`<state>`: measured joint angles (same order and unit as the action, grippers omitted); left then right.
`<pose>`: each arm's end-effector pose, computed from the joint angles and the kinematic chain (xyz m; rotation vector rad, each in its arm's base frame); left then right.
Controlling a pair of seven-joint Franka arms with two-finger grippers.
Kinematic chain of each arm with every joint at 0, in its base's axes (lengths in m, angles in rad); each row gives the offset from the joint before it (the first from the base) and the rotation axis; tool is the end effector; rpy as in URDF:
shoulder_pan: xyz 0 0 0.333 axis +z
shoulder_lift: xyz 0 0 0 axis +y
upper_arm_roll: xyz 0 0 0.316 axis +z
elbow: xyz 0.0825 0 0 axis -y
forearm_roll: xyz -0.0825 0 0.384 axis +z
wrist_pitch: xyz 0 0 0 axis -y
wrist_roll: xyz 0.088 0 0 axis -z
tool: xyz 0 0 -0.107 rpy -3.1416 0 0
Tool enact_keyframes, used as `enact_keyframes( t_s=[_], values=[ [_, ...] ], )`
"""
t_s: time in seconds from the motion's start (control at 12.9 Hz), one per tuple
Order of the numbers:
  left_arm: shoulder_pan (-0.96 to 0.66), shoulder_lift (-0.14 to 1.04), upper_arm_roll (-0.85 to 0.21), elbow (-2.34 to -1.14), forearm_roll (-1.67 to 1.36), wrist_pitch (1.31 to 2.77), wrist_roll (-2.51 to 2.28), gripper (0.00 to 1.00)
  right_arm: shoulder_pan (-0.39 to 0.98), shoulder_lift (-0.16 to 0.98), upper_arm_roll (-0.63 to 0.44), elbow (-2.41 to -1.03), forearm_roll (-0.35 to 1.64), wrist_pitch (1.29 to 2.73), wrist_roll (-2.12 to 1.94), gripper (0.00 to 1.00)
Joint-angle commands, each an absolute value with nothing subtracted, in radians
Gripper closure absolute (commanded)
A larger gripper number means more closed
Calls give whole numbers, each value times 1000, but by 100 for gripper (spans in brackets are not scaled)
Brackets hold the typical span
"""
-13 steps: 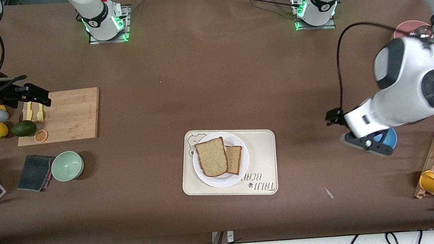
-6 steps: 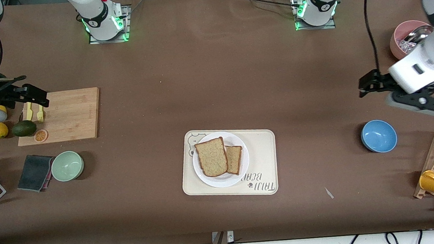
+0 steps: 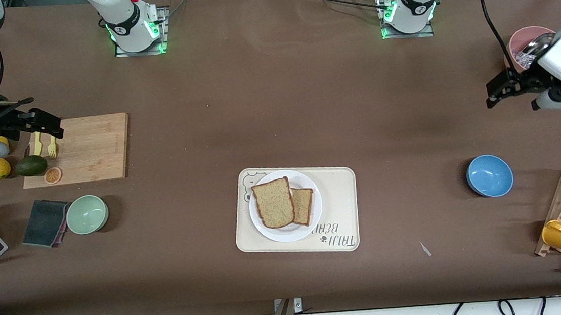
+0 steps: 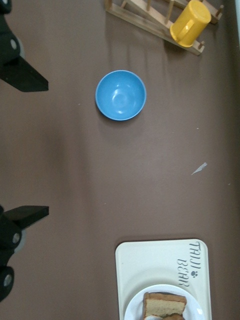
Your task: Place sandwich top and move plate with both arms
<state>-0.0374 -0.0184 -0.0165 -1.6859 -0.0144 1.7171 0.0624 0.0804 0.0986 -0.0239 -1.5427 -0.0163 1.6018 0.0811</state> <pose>0.5592 -0.0316 0.5930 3.1217 -0.1790 0.0776 0.5849 0.0320 0.5842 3.1195 -0.0370 -0.0594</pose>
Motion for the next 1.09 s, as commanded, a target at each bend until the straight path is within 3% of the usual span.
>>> enact_keyframes(
  t_s=[0.0,0.16,1.01],
  values=[
    [-9,-91,-39,-1764,5,1717,41,0,75,94,-20,-1540,-28,1605,67,0],
    [-78,-86,44,-1755,-20,1715,43,0,75,94,-20,-1540,-28,1605,67,0],
    [-72,-32,41,-1677,-14,1648,43,0,75,98,-20,-1540,-28,1606,67,0]
  ],
)
